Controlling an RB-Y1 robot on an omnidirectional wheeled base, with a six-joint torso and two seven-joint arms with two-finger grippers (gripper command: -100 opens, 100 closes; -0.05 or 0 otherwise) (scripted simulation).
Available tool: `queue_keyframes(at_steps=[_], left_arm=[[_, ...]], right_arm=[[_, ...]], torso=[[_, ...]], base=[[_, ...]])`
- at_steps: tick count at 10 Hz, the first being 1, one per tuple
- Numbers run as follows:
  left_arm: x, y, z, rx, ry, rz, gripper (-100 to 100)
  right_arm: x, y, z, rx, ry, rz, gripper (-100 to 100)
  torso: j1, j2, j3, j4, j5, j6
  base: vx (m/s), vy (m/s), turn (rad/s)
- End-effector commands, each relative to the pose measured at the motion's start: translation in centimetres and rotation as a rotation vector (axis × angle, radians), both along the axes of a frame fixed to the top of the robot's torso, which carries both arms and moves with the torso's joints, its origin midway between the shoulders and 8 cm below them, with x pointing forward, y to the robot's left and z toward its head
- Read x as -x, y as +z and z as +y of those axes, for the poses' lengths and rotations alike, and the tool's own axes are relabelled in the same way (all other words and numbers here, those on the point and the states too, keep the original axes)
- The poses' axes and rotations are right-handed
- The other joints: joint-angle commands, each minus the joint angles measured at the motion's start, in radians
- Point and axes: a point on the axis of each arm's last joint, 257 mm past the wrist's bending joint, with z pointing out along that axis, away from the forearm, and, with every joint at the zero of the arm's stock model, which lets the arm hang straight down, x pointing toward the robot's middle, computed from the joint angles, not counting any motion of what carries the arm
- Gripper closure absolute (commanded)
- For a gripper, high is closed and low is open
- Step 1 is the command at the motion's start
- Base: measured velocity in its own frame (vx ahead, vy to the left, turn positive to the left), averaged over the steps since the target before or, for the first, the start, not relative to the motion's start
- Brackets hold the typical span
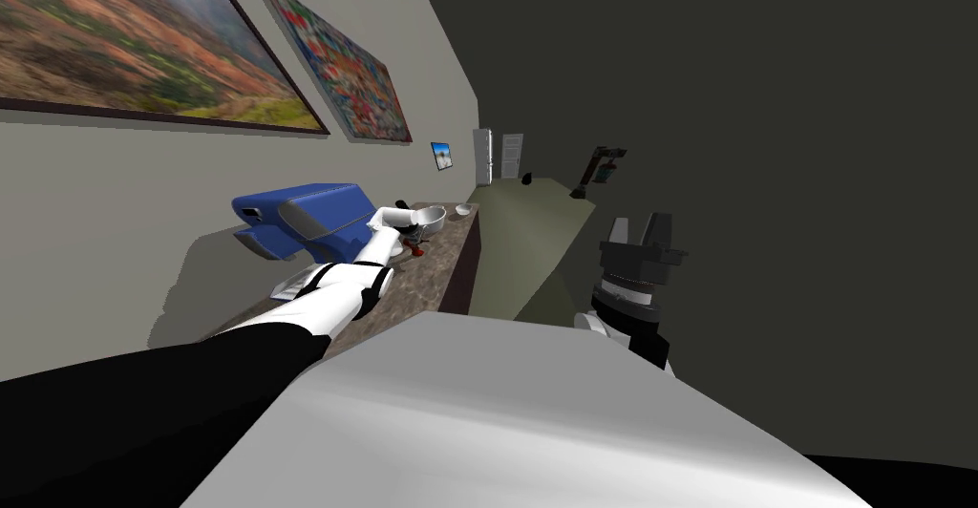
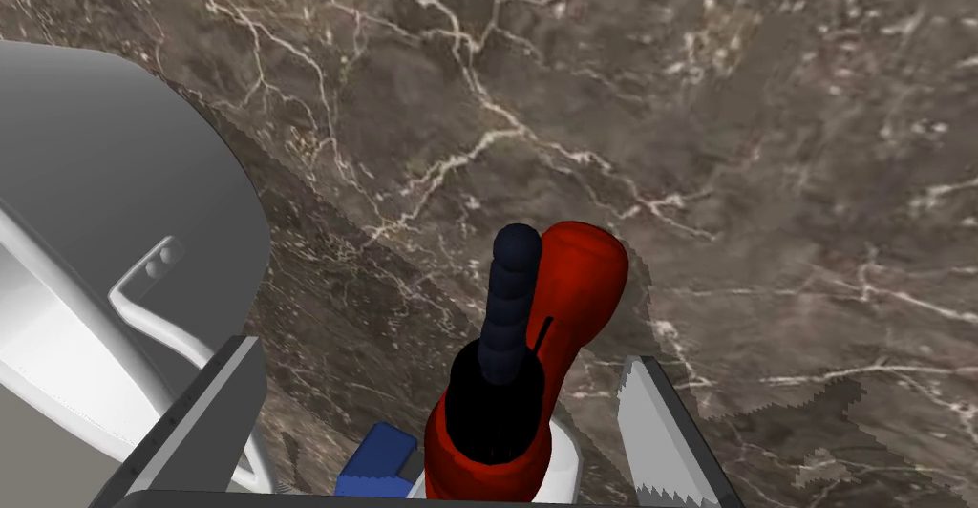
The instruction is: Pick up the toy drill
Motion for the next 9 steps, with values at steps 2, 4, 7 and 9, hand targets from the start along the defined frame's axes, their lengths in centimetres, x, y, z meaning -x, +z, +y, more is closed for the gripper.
queue_keyframes(at_steps=[2, 4, 7, 9], left_arm=[[0.9, 0.1, 1.9, -0.023, -0.037, -0.009, -100], [1.3, 0.8, 3.3, -0.043, -0.080, -0.028, -100], [3.3, -0.6, 4.5, -0.035, -0.129, -0.011, -100], [3.7, -1.6, 3.5, 0.011, -0.148, -0.005, -100]], right_arm=[[0.0, 0.0, 0.0, 0.000, 0.000, 0.000, 0], [0.0, 0.0, 0.0, 0.000, 0.000, 0.000, 0], [0.0, 0.0, 0.0, 0.000, 0.000, 0.000, 0], [0.0, 0.0, 0.0, 0.000, 0.000, 0.000, 0]], torso=[[0.000, 0.000, 0.000, 0.000, 0.000, 0.000], [-0.006, -0.012, -0.007, -0.003, -0.001, 0.000], [-0.003, -0.010, -0.006, -0.003, -0.001, 0.001], [-0.002, -0.011, -0.007, -0.003, 0.000, 0.000]], base=[[0.075, -0.054, 0.187], [0.242, -0.108, 0.272], [0.164, -0.074, 0.147], [0.128, -0.055, 0.124]])
